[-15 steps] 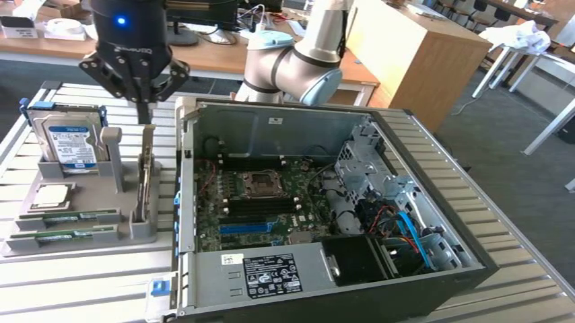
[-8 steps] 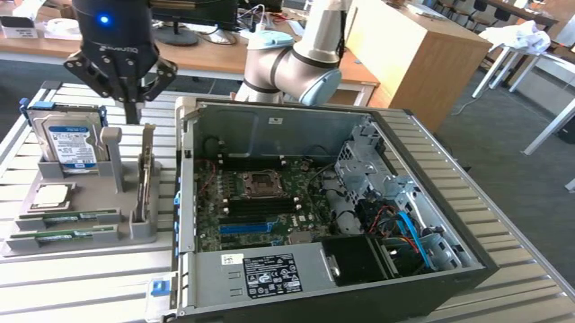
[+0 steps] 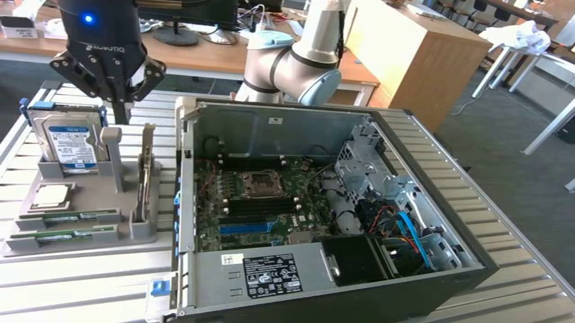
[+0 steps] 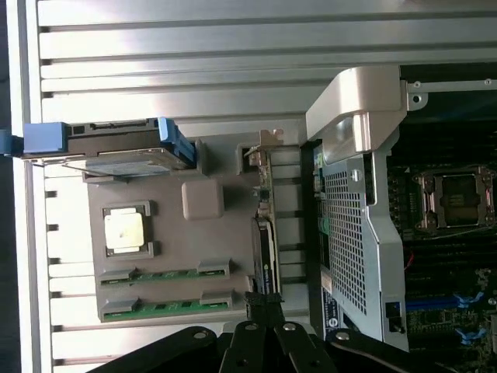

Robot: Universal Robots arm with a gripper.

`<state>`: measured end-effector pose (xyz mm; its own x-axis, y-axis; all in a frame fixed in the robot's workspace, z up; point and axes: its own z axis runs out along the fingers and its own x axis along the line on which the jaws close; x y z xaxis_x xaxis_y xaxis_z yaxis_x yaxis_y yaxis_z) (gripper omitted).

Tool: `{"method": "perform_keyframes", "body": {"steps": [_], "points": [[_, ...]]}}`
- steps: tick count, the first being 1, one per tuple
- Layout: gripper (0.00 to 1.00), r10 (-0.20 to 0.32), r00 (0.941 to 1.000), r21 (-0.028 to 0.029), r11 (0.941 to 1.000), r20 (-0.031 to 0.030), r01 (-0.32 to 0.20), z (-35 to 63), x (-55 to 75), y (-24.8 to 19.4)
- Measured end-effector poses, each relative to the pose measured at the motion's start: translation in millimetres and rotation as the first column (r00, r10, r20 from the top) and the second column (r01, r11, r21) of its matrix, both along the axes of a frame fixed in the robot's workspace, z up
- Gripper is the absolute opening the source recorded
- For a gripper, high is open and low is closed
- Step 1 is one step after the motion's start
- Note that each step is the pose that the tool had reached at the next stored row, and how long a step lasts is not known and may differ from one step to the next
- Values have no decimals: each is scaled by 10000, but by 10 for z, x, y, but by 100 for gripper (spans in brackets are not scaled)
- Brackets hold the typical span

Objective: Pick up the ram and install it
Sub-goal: 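Reach for the ram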

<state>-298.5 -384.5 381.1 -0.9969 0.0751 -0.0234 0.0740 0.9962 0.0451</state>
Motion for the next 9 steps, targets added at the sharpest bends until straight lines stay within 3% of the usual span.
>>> {"method": "perform_keyframes", "body": {"steps": [9], "points": [[10, -2, 10000, 0, 10000, 0, 2, -1, -8, 0]]}}
